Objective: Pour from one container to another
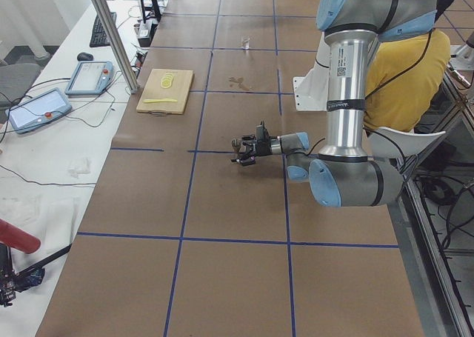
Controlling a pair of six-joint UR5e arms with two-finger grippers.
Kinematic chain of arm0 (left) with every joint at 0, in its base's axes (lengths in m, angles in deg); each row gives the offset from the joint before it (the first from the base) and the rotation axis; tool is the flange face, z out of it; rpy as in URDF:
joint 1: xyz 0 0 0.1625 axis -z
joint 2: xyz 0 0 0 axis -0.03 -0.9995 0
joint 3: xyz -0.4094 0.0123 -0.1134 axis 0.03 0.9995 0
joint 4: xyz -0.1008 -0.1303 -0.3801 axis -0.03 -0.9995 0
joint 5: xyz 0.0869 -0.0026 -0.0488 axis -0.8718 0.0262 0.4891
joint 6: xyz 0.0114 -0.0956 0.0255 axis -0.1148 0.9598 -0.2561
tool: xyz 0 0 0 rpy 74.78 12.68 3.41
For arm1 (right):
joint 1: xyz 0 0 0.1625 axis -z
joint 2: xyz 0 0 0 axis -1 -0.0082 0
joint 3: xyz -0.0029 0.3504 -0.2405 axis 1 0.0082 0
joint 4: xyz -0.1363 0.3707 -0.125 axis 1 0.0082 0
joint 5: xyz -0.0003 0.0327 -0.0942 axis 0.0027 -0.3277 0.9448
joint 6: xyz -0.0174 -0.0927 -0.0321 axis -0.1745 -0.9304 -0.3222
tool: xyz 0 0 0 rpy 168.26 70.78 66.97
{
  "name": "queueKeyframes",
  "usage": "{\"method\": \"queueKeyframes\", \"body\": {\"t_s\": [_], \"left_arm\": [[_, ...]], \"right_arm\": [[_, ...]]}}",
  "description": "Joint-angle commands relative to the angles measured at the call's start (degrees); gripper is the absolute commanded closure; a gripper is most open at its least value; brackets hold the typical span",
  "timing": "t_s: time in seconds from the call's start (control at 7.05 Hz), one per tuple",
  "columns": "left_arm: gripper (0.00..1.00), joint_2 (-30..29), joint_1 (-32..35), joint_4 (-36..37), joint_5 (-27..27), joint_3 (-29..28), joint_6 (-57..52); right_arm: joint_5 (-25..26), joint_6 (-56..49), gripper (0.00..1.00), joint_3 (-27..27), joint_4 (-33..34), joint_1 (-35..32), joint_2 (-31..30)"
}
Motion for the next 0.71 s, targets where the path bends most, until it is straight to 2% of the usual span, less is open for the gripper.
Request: {"method": "queueKeyframes", "body": {"t_s": [0.0,0.43,0.57], "left_arm": [[0.36,0.5,0.3,-2.0,0.1,0.0,-0.4],[0.97,1.4,0.2,-2.4,0.0,-0.3,-1.3],[1.00,1.4,0.2,-4.1,-0.2,0.2,-1.3]], "right_arm": [[0.0,0.0,0.00,-0.1,-0.1,0.0,0.0],[0.1,0.2,0.00,0.0,-1.9,0.0,-0.1],[0.1,0.2,0.00,0.0,-2.0,0.0,-0.1]]}}
